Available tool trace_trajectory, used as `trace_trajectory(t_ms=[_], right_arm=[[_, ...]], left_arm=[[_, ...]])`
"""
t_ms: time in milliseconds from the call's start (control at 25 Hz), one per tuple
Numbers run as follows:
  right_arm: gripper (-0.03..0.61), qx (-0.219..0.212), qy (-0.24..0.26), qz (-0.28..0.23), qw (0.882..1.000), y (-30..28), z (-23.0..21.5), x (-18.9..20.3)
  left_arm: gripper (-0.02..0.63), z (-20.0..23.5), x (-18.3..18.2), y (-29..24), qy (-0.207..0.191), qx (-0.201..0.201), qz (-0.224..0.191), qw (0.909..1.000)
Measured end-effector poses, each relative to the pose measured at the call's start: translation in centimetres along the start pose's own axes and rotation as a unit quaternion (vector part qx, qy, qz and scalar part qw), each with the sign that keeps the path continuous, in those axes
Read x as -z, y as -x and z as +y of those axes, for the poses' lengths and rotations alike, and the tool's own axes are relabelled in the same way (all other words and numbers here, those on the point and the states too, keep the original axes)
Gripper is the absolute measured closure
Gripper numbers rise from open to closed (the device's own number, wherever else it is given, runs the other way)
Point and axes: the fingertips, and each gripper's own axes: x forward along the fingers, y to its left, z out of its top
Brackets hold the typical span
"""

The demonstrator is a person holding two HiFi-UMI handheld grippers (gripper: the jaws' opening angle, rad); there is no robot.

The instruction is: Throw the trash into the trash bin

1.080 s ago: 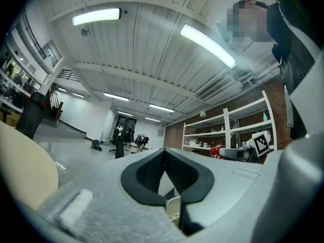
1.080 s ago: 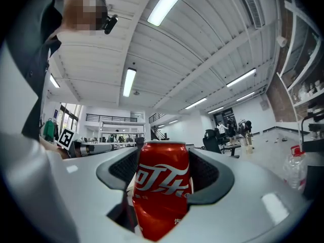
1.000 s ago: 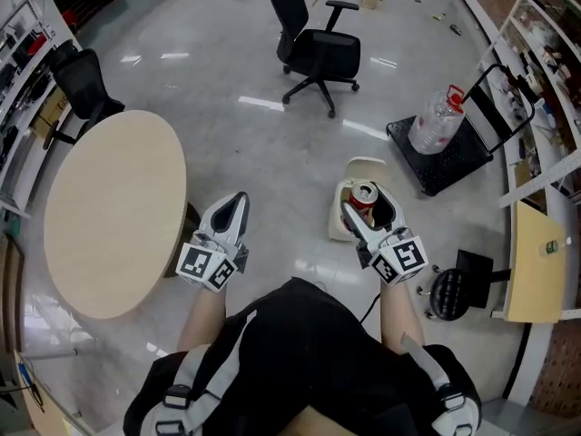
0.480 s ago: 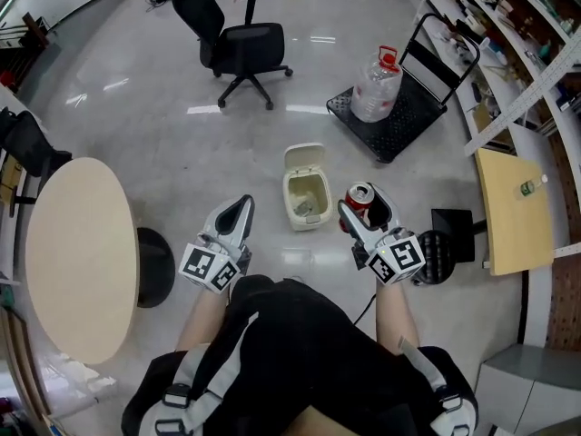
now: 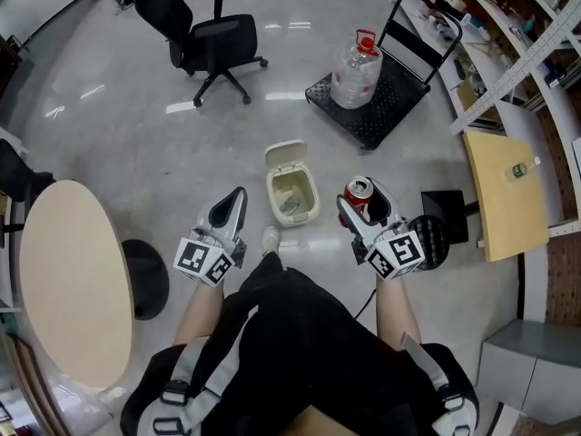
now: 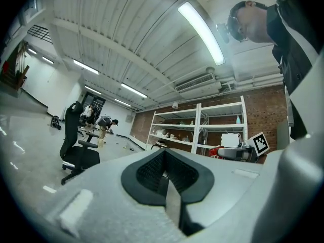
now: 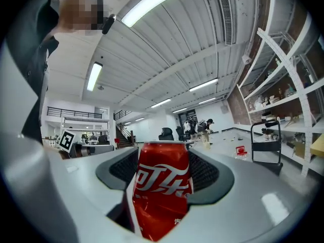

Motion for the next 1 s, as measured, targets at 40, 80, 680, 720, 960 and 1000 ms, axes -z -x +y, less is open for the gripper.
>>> trace_trajectory(t_ms=[40, 80, 680, 720, 960, 1000], right_arm=[[0.265, 0.004, -0.001, 0.001, 1.0, -0.5, -0.5, 0.0], [0.265, 0.008, -0.002, 0.001, 1.0, -1.0, -1.0, -0.1], [0.265, 0.019, -0.011, 0.09, 0.996, -11.8, -3.2, 8.1], [0.265, 0.017, -0.018, 0.102, 0.994, -12.1, -3.0, 9.3], [0.265, 0.0, -0.058, 0.18, 0.982, -12.6, -0.4, 16.6], [0.265, -0.001, -0.07, 0.193, 0.979, -12.4, 0.3, 17.8]], left_arm=[[0.612, 0.4, 0.0, -0.8, 0.002, 0.003, 0.0, 1.0], [0.613, 0.8, 0.1, -1.5, 0.002, 0.007, 0.0, 1.0], [0.614, 6.8, 7.3, -9.1, 0.026, 0.03, 0.09, 0.9952], [0.613, 7.1, 7.9, -8.9, 0.033, 0.025, 0.098, 0.9944], [0.613, 9.1, 11.8, -6.8, 0.073, -0.007, 0.133, 0.9885], [0.614, 9.3, 12.6, -6.2, 0.08, -0.009, 0.142, 0.9866]])
